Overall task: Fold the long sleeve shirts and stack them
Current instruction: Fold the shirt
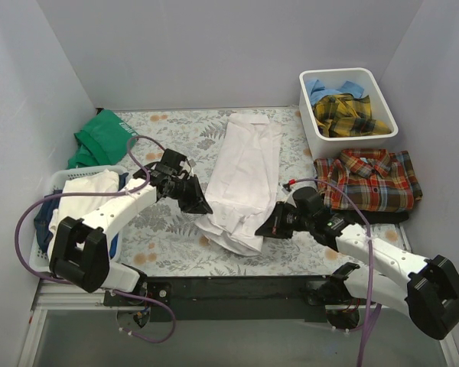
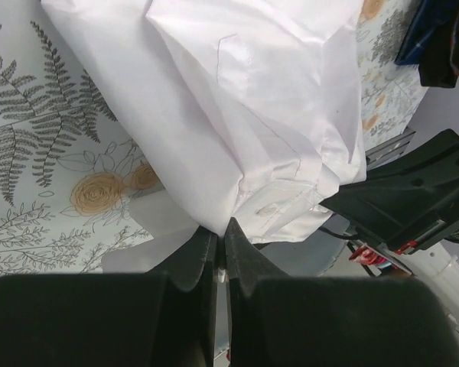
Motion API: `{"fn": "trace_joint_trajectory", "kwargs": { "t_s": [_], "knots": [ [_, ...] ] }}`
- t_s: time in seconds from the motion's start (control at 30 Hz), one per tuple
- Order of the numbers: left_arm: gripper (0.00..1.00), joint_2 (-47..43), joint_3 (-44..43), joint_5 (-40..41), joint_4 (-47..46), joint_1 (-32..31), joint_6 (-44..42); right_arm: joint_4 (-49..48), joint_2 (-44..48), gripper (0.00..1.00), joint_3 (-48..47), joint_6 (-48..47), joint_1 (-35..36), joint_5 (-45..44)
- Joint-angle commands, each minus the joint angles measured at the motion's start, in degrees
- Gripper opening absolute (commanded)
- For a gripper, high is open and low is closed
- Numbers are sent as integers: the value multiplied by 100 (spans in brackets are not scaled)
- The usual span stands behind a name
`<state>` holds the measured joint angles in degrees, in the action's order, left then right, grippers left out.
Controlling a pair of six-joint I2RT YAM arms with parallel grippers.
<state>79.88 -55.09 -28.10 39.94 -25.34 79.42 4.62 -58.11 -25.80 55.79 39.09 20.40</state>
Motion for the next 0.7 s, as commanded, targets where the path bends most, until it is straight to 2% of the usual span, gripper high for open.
{"fn": "trace_joint_trajectory", "kwargs": {
  "t_s": [0.0,0.33,0.67],
  "knots": [
    [0,80,-397,225,40,-15,188,109,-8,1,-504,-218,-340,-212],
    [0,669,-1205,735,-293,-15,399,65,-745,1,-1330,-718,-1236,-186],
    [0,2321,-2602,832,-444,-15,101,-207,-2055,1,-2112,-1009,-1826,16]
  ]
}}
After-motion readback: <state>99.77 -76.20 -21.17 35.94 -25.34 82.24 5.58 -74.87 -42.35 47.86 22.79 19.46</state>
